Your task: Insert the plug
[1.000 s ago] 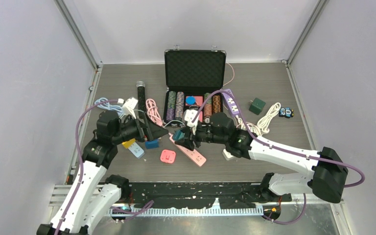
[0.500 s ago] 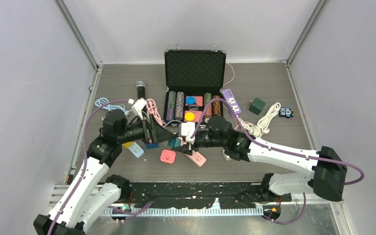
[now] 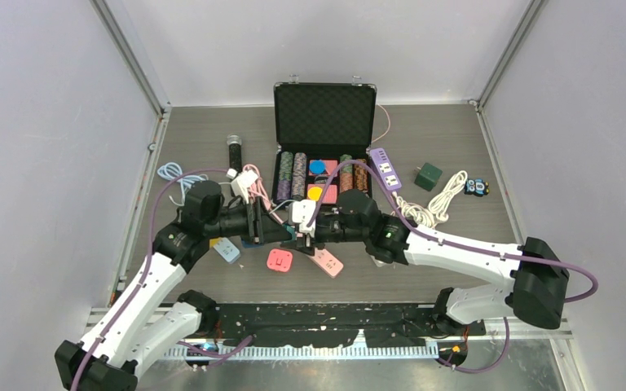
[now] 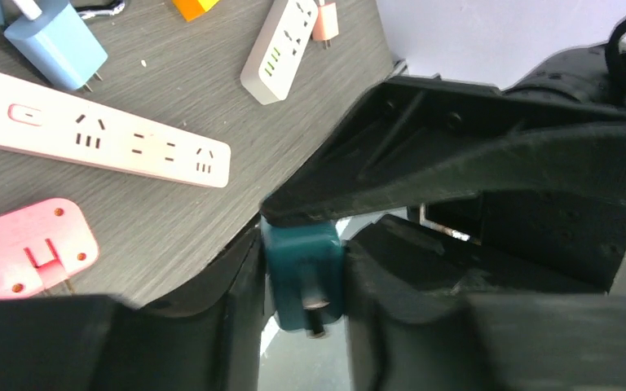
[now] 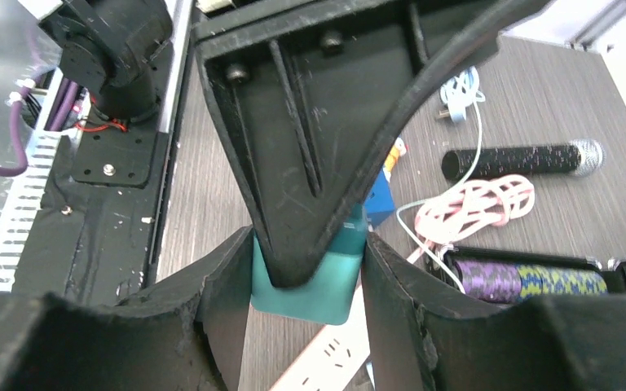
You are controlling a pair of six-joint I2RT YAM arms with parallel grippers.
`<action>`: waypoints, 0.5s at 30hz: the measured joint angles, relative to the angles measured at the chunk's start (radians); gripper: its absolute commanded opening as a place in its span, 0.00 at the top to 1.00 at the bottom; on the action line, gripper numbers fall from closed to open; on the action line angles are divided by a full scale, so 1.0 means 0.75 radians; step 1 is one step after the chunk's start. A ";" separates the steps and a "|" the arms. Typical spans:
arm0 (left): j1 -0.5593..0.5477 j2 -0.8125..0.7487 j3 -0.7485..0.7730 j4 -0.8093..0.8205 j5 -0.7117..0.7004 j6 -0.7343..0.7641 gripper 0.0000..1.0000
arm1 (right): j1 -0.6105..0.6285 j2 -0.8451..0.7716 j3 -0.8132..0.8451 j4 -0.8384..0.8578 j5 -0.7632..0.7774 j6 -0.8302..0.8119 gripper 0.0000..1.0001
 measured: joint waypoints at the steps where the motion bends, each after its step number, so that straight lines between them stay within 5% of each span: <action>1: 0.000 0.001 0.009 -0.008 -0.003 0.005 0.87 | 0.000 0.006 0.002 -0.005 0.004 0.007 0.74; 2: -0.001 0.002 0.017 -0.017 -0.010 0.019 0.97 | -0.001 0.011 0.004 -0.006 0.007 0.008 0.69; 3: -0.001 0.003 0.018 -0.027 -0.011 0.016 1.00 | -0.001 0.013 0.007 -0.009 0.014 0.010 0.51; 8: -0.001 0.004 0.021 -0.024 -0.024 0.002 1.00 | -0.001 0.014 0.009 -0.009 0.035 0.078 0.10; 15: -0.001 -0.084 0.021 0.069 -0.073 -0.016 1.00 | -0.001 -0.072 -0.100 0.128 0.060 0.321 0.04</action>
